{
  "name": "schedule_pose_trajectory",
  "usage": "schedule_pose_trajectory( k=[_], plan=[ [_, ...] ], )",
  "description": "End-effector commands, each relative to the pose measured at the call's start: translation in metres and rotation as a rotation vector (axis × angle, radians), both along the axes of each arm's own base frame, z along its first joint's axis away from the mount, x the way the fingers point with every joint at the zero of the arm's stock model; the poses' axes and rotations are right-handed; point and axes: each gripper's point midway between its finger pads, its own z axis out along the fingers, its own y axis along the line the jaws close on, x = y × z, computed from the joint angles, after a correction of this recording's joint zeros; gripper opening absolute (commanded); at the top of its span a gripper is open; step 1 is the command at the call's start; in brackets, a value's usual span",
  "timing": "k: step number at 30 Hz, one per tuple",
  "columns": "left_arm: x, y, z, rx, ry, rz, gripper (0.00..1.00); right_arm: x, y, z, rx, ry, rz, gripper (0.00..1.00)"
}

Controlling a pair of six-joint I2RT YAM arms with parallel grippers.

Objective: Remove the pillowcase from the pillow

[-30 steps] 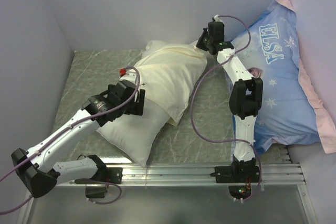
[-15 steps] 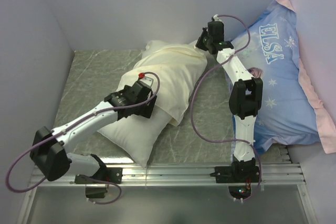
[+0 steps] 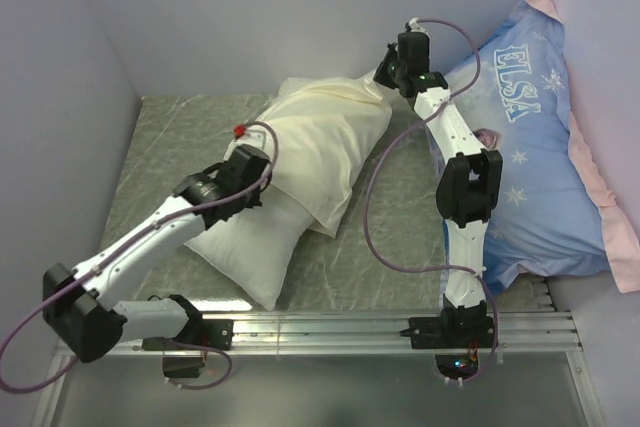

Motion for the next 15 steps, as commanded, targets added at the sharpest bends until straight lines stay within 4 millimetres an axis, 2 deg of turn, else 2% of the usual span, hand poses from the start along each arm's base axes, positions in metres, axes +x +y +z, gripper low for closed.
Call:
schedule_pose_trajectory(
  k=[1, 4, 5, 6, 8, 9, 11, 13, 14, 15],
  plan=[
    [0.005, 0.056, 0.064, -0.001, -0.17, 0.231, 0.0, -0.006, -0.005, 0.099, 0.025, -0.187, -0.027, 0.0],
    [0.007, 0.098, 0.089, -0.007, -0.247, 0.365, 0.0, -0.013, -0.027, 0.15, 0.037, -0.273, -0.101, 0.0],
    [0.008, 0.116, 0.092, -0.006, -0.264, 0.417, 0.0, -0.014, -0.033, 0.16, 0.056, -0.285, -0.122, 0.0],
    [0.005, 0.126, 0.098, -0.017, -0.289, 0.443, 0.0, -0.018, -0.049, 0.177, 0.062, -0.314, -0.156, 0.0],
    [0.005, 0.139, 0.096, -0.029, -0.302, 0.471, 0.0, -0.026, -0.064, 0.207, 0.07, -0.364, -0.197, 0.0],
    [0.004, 0.155, 0.097, -0.038, -0.311, 0.518, 0.0, -0.032, -0.075, 0.222, 0.07, -0.391, -0.22, 0.0],
    [0.001, 0.171, 0.091, -0.05, -0.309, 0.543, 0.0, -0.04, -0.088, 0.246, 0.067, -0.439, -0.253, 0.0],
    [0.0, 0.174, 0.089, -0.059, -0.316, 0.534, 0.0, -0.046, -0.093, 0.255, 0.084, -0.454, -0.235, 0.0],
    [0.001, 0.17, 0.088, -0.082, -0.317, 0.51, 0.0, -0.046, -0.091, 0.252, 0.095, -0.442, -0.225, 0.0],
    [0.001, 0.169, 0.088, -0.091, -0.317, 0.512, 0.0, -0.045, -0.092, 0.241, 0.08, -0.414, -0.242, 0.0]
  ],
)
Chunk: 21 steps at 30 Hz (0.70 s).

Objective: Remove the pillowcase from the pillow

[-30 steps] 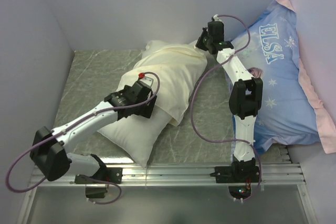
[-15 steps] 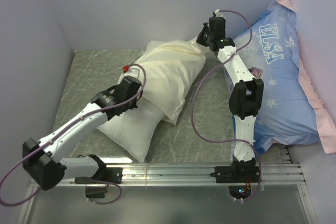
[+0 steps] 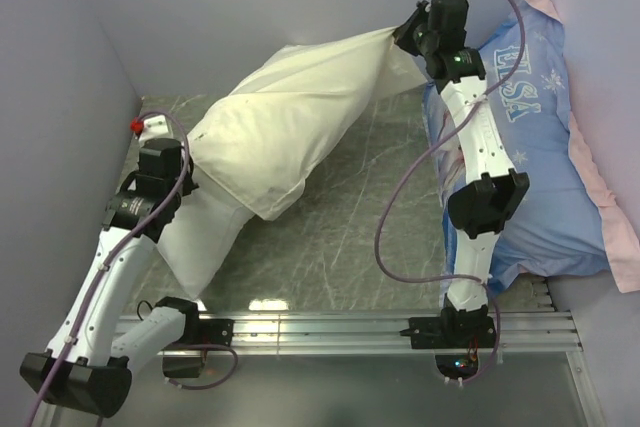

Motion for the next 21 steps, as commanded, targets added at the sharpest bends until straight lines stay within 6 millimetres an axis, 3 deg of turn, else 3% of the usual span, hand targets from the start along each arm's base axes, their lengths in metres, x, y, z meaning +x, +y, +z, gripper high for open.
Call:
schedule_pose_trajectory(
  k=[1, 6, 7, 9, 11, 12, 15, 21],
  plan=[
    [-0.002, 0.018, 0.013, 0.032, -0.058, 0.052, 0.0, -0.016, -0.058, 0.083, 0.017, -0.197, -0.169, 0.0],
    [-0.003, 0.033, 0.008, 0.039, -0.075, 0.115, 0.0, -0.026, -0.094, 0.089, 0.042, -0.203, -0.248, 0.0],
    [-0.003, 0.036, 0.005, 0.022, -0.07, 0.128, 0.0, -0.034, -0.102, 0.117, 0.057, -0.254, -0.264, 0.0],
    [-0.001, 0.045, 0.0, -0.009, -0.069, 0.158, 0.0, -0.041, -0.121, 0.13, 0.064, -0.265, -0.306, 0.0],
    [0.0, 0.05, -0.004, -0.03, -0.078, 0.177, 0.0, -0.052, -0.126, 0.152, 0.092, -0.312, -0.319, 0.0],
    [-0.001, 0.052, -0.006, -0.038, -0.08, 0.182, 0.0, -0.063, -0.147, 0.166, 0.097, -0.344, -0.353, 0.0],
    [-0.002, 0.064, -0.01, -0.066, -0.081, 0.228, 0.0, -0.082, -0.172, 0.185, 0.12, -0.397, -0.401, 0.0],
    [0.0, 0.072, -0.004, -0.146, -0.126, 0.266, 0.0, -0.118, -0.196, 0.222, 0.149, -0.5, -0.445, 0.0]
  ],
)
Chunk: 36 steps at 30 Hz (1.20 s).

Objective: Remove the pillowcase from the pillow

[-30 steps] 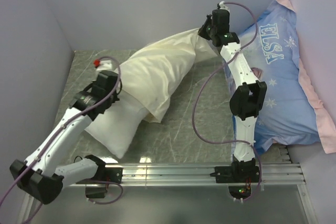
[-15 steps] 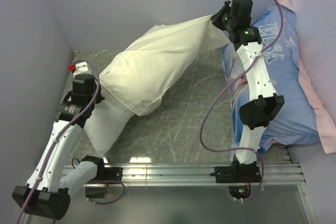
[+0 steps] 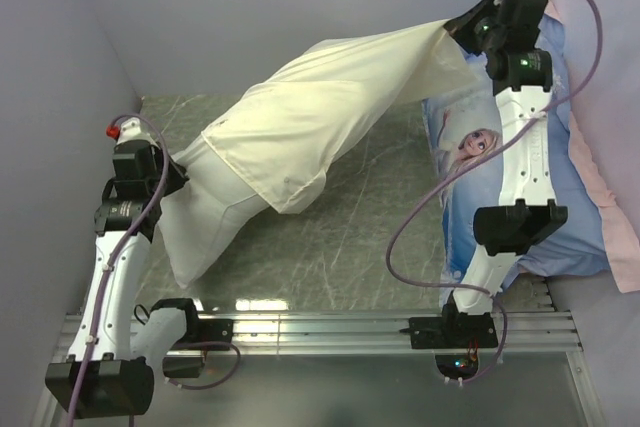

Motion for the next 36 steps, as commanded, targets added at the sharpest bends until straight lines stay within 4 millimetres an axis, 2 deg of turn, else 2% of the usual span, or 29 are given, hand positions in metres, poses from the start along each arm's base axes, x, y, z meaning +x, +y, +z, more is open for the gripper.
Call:
schedule_pose_trajectory(
  k=[1, 6, 8, 13, 23, 27, 31, 34, 36],
  plan=[
    [-0.02, 0.066, 0.004, 0.081, 0.007, 0.299, 0.0, -0.059, -0.115, 0.156, -0.007, -0.473, -0.399, 0.0],
    [-0.019, 0.073, 0.01, 0.032, -0.022, 0.331, 0.0, -0.077, -0.121, 0.178, 0.009, -0.527, -0.407, 0.0],
    [-0.018, 0.074, 0.012, 0.02, -0.031, 0.342, 0.0, -0.079, -0.127, 0.177, 0.021, -0.533, -0.424, 0.0],
    [-0.017, 0.08, 0.02, 0.015, -0.053, 0.373, 0.0, -0.091, -0.128, 0.189, 0.038, -0.563, -0.432, 0.0],
    [-0.007, 0.094, 0.014, -0.052, -0.072, 0.419, 0.0, -0.126, -0.154, 0.215, 0.079, -0.639, -0.483, 0.0],
    [-0.003, 0.094, 0.016, -0.083, -0.086, 0.421, 0.0, -0.124, -0.151, 0.213, 0.088, -0.636, -0.452, 0.0],
    [-0.003, 0.094, 0.023, -0.09, -0.109, 0.428, 0.0, -0.113, -0.148, 0.202, 0.114, -0.623, -0.415, 0.0],
    [-0.001, 0.09, 0.028, -0.103, -0.126, 0.407, 0.0, -0.105, -0.131, 0.199, 0.099, -0.612, -0.346, 0.0],
    [0.003, 0.085, 0.03, -0.118, -0.138, 0.377, 0.0, -0.091, -0.11, 0.191, 0.081, -0.584, -0.287, 0.0]
  ],
)
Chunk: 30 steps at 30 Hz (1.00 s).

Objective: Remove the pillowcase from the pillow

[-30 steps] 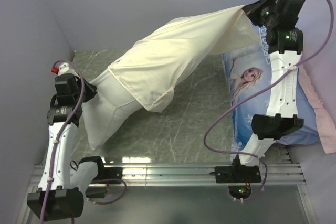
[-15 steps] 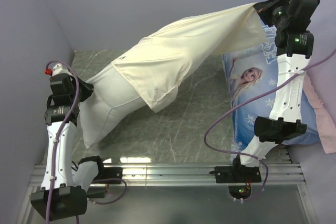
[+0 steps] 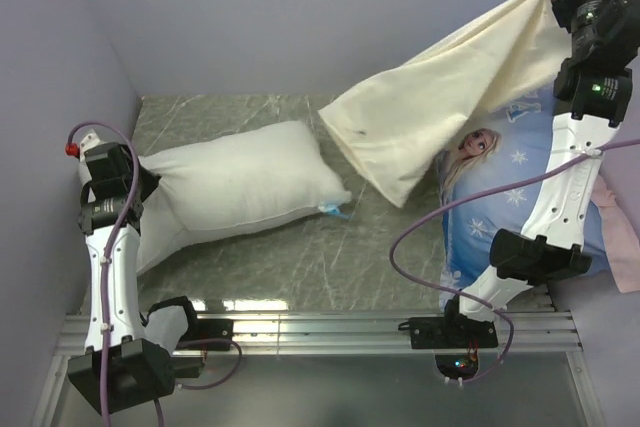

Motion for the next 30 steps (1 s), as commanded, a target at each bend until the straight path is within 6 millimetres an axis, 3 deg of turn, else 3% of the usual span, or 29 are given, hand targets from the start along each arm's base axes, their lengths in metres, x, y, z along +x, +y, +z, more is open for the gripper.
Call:
schedule_pose_trajectory(
  k=[1, 5, 6, 8, 9, 10, 11, 12, 13, 16, 17, 19, 20, 21, 23, 24, 25, 26, 29, 30],
  plan=[
    [0.013, 0.013, 0.043, 0.03, -0.155, 0.059, 0.0, -0.008, 0.03, 0.041, -0.087, -0.141, 0.049, 0.0],
    [0.025, -0.006, 0.047, 0.001, -0.184, -0.058, 0.0, 0.013, 0.087, 0.013, -0.155, -0.081, 0.189, 0.0],
    [0.028, -0.01, 0.05, 0.006, -0.185, -0.079, 0.0, 0.021, 0.115, -0.003, -0.162, -0.048, 0.247, 0.0],
    [0.033, -0.02, 0.049, 0.021, -0.172, -0.108, 0.0, 0.024, 0.134, -0.014, -0.194, -0.038, 0.281, 0.0],
    [0.033, -0.026, 0.049, 0.016, -0.163, -0.128, 0.0, 0.03, 0.151, -0.031, -0.198, -0.005, 0.314, 0.0],
    [0.032, -0.023, 0.048, 0.032, -0.156, -0.1, 0.0, 0.03, 0.172, -0.039, -0.21, 0.01, 0.349, 0.0],
    [0.031, -0.021, 0.048, 0.039, -0.156, -0.084, 0.0, 0.031, 0.179, -0.048, -0.209, 0.026, 0.36, 0.0],
    [0.028, -0.02, 0.047, 0.041, -0.157, -0.072, 0.0, 0.036, 0.187, -0.068, -0.205, 0.066, 0.382, 0.0],
    [0.026, -0.019, 0.046, 0.045, -0.156, -0.063, 0.0, 0.03, 0.201, -0.07, -0.206, 0.059, 0.409, 0.0],
    [0.02, -0.012, 0.049, 0.071, -0.16, -0.032, 0.0, 0.028, 0.22, -0.112, -0.221, 0.137, 0.427, 0.0],
    [0.019, -0.012, 0.047, 0.069, -0.153, -0.03, 0.0, 0.023, 0.225, -0.109, -0.232, 0.128, 0.433, 0.0],
    [0.019, -0.012, 0.047, 0.064, -0.143, -0.034, 0.0, 0.017, 0.23, -0.125, -0.25, 0.165, 0.443, 0.0],
    [0.019, -0.01, 0.048, 0.063, -0.144, -0.029, 0.0, 0.001, 0.237, -0.115, -0.256, 0.134, 0.462, 0.0],
    [0.018, -0.01, 0.047, 0.06, -0.147, -0.035, 0.0, -0.004, 0.24, -0.124, -0.262, 0.146, 0.469, 0.0],
    [0.016, -0.009, 0.046, 0.062, -0.152, -0.031, 0.0, -0.031, 0.251, -0.113, -0.305, 0.129, 0.49, 0.0],
    [0.016, -0.009, 0.046, 0.062, -0.152, -0.034, 0.0, -0.039, 0.256, -0.118, -0.323, 0.134, 0.507, 0.0],
    [0.015, -0.009, 0.047, 0.061, -0.155, -0.037, 0.0, -0.053, 0.251, -0.109, -0.318, 0.114, 0.491, 0.0],
    [0.014, -0.01, 0.046, 0.066, -0.153, -0.045, 0.0, -0.059, 0.257, -0.123, -0.32, 0.134, 0.507, 0.0],
    [0.011, -0.009, 0.048, 0.09, -0.154, -0.054, 0.0, -0.079, 0.255, -0.124, -0.316, 0.11, 0.504, 0.0],
    [0.011, -0.01, 0.051, 0.102, -0.161, -0.064, 0.0, -0.077, 0.255, -0.141, -0.322, 0.145, 0.504, 0.0]
  ],
)
